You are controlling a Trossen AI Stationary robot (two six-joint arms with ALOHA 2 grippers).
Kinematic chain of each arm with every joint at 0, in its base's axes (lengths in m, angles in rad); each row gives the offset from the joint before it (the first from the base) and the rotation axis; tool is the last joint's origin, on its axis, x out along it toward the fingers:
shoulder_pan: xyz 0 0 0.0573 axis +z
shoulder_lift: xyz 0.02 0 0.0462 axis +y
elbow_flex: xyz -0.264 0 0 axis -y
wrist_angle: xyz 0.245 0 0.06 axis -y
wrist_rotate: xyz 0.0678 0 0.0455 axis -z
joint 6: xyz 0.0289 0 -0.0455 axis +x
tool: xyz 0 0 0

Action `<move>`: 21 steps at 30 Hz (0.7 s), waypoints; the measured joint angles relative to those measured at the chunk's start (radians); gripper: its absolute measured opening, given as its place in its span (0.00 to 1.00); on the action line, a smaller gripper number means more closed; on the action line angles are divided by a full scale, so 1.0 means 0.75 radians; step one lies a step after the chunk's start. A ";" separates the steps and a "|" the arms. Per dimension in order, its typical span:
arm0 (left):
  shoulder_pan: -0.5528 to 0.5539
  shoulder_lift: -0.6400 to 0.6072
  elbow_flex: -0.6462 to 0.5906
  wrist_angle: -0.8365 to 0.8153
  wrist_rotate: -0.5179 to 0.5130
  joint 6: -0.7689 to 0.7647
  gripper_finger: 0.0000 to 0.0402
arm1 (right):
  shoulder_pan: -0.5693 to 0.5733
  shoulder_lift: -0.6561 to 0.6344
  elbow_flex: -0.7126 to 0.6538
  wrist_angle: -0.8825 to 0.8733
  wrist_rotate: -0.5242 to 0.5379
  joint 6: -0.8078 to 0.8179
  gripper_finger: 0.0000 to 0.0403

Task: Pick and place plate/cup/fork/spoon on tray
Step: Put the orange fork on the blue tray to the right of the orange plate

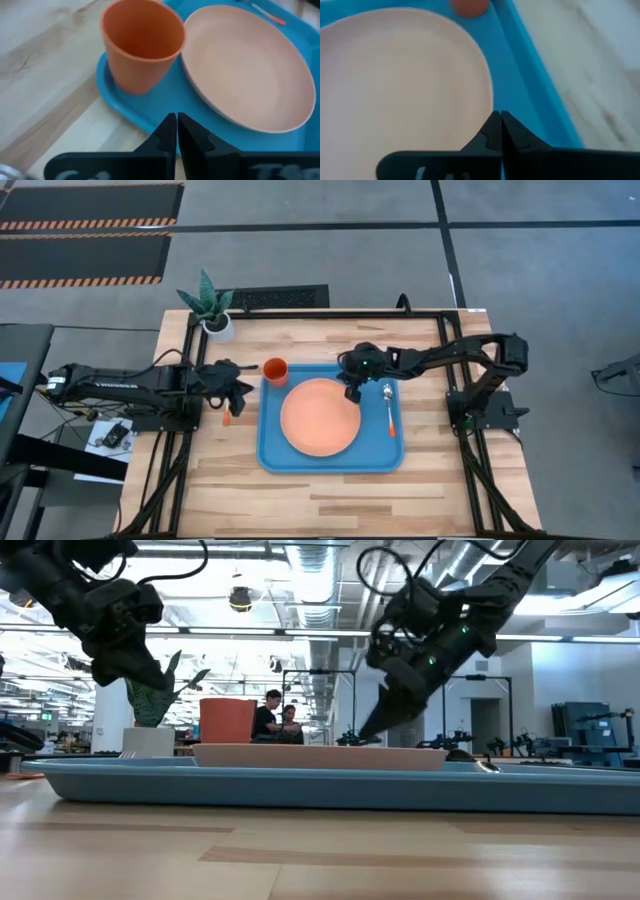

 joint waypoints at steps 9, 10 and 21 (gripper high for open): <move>0.001 -0.023 0.086 -0.342 -0.013 -0.103 0.00 | 0.000 -0.113 -0.105 0.074 0.007 -0.040 0.02; 0.001 -0.025 0.102 -0.388 -0.021 -0.126 0.00 | 0.000 -0.116 -0.119 0.094 0.007 -0.042 0.02; 0.199 -0.021 0.232 -0.762 0.033 -0.216 0.00 | 0.000 -0.132 -0.141 0.123 -0.023 -0.052 0.02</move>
